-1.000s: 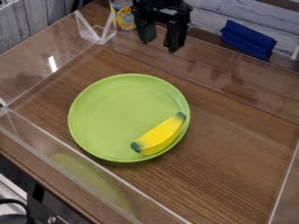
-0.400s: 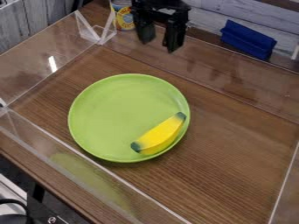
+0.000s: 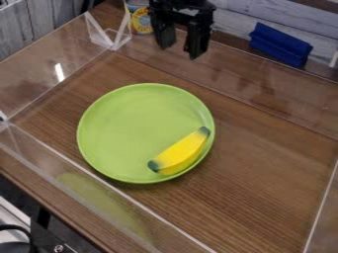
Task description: Put the banana in the green plate
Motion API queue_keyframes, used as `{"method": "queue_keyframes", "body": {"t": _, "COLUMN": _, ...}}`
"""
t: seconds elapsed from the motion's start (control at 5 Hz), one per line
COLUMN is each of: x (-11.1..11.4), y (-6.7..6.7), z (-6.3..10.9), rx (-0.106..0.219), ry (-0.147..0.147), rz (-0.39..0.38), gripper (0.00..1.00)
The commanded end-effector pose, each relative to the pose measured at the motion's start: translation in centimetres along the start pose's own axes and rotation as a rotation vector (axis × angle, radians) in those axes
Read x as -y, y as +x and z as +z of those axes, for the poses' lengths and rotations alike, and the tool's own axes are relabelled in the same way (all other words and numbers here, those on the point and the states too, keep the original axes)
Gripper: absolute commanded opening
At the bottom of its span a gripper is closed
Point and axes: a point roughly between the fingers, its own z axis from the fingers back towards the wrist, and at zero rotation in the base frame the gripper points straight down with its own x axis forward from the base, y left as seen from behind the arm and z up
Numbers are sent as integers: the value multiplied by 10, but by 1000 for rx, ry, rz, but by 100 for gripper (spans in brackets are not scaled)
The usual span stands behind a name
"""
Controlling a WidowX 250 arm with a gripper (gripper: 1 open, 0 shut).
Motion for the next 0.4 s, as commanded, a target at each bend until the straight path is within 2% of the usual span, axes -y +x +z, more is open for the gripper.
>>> {"method": "queue_keyframes", "body": {"t": 0.0, "x": -1, "y": 8, "z": 16, "rx": 45, "ry": 10, "rz": -21, "gripper": 100}}
{"method": "queue_keyframes", "body": {"t": 0.2, "x": 1, "y": 8, "z": 16, "rx": 38, "ry": 5, "rz": -32, "gripper": 100}}
